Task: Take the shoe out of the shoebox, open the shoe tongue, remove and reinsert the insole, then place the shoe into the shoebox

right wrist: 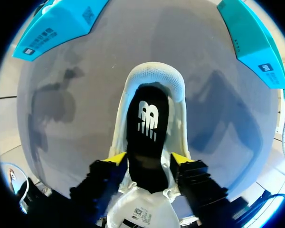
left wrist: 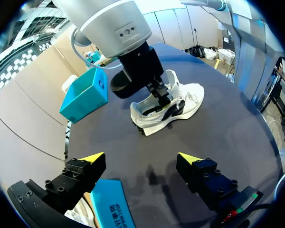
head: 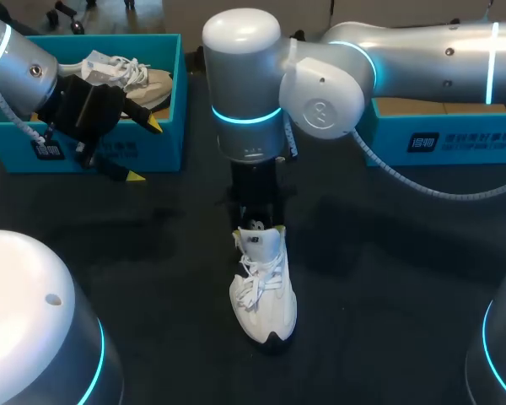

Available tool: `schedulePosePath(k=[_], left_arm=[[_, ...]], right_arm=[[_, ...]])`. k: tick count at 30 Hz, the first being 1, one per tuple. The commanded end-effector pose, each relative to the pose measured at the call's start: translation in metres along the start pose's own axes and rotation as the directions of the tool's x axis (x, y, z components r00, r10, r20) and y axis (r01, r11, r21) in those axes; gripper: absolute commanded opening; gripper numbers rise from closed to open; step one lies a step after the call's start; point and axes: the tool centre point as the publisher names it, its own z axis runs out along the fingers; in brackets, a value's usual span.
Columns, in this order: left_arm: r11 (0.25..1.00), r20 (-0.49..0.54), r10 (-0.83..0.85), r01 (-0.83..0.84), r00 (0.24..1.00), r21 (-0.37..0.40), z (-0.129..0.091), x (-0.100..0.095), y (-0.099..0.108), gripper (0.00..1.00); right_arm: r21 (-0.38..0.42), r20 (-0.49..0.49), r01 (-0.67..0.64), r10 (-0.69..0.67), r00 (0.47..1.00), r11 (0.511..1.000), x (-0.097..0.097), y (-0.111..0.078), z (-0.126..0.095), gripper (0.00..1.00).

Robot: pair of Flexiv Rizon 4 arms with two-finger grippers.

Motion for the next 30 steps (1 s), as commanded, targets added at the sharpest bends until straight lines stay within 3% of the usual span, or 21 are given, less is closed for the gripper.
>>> schedulePosePath(k=[1, 12, 30], left_arm=[[1.000, -0.001, 0.000, 0.000, 1.000, -0.003, 0.000, 0.000, 0.000, 1.00], [1.000, -0.001, 0.000, 0.000, 1.000, -0.003, 0.000, 0.000, 0.000, 1.00], [1.000, -0.001, 0.000, 0.000, 1.000, -0.003, 0.000, 0.000, 0.000, 1.00]], right_arm=[[0.007, -0.002, 0.002, -0.002, 1.000, 1.000, -0.001, 0.000, 0.001, 1.00], [0.057, 0.010, -0.005, 0.004, 1.000, 0.998, -0.004, -0.008, 0.004, 1.00], [0.092, 0.048, -0.043, 0.039, 0.998, 0.995, -0.007, -0.031, -0.017, 1.00]])
